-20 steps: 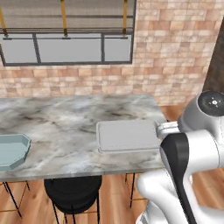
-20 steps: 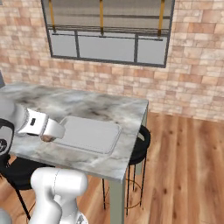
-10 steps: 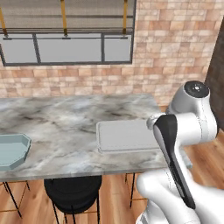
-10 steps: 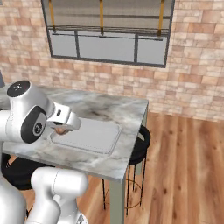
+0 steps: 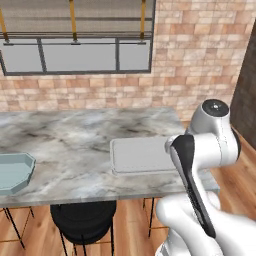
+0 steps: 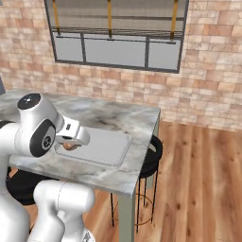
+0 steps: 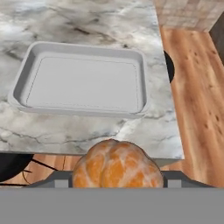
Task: Place the cold items (bell pepper and tangerine) from the fridge in one tupperware on the dining counter. Place the warm items (kebab skewer and hot dog) in the stove area in another tupperware.
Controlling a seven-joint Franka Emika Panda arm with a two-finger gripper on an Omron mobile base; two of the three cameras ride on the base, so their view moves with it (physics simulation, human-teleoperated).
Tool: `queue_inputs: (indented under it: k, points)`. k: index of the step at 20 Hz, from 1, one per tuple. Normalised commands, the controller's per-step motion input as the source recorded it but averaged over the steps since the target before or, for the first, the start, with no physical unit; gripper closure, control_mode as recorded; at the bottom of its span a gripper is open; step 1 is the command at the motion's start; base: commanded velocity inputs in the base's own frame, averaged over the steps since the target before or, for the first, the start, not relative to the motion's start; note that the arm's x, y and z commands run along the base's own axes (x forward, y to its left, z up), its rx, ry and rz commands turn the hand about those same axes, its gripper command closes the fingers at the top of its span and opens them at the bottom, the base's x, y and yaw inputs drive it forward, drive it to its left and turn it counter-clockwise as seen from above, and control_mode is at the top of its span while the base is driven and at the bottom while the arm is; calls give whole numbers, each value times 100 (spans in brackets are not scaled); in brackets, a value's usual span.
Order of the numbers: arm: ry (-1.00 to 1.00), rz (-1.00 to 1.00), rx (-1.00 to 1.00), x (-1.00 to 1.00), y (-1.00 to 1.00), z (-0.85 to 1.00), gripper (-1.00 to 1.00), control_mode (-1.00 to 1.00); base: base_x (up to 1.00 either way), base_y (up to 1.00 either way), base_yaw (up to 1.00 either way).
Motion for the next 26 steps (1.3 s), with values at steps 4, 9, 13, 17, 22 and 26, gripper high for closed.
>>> queue_inputs:
  k: [4,9,13,17,22,26]
  points:
    - [1,6,0,35,-23,-37,100,-100,0,0,0]
    - [1,12,2,49,-29,-26,100,-100,0,0,0]
    - [5,6,0,38,-6,-31,100,-100,0,0,0]
    - [10,1,0,21,-1,-34,100,-100,0,0,0]
    - [13,0,-1,35,0,-31,100,-100,0,0,0]
    - [2,0,0,44,0,-31,100,-100,0,0,0]
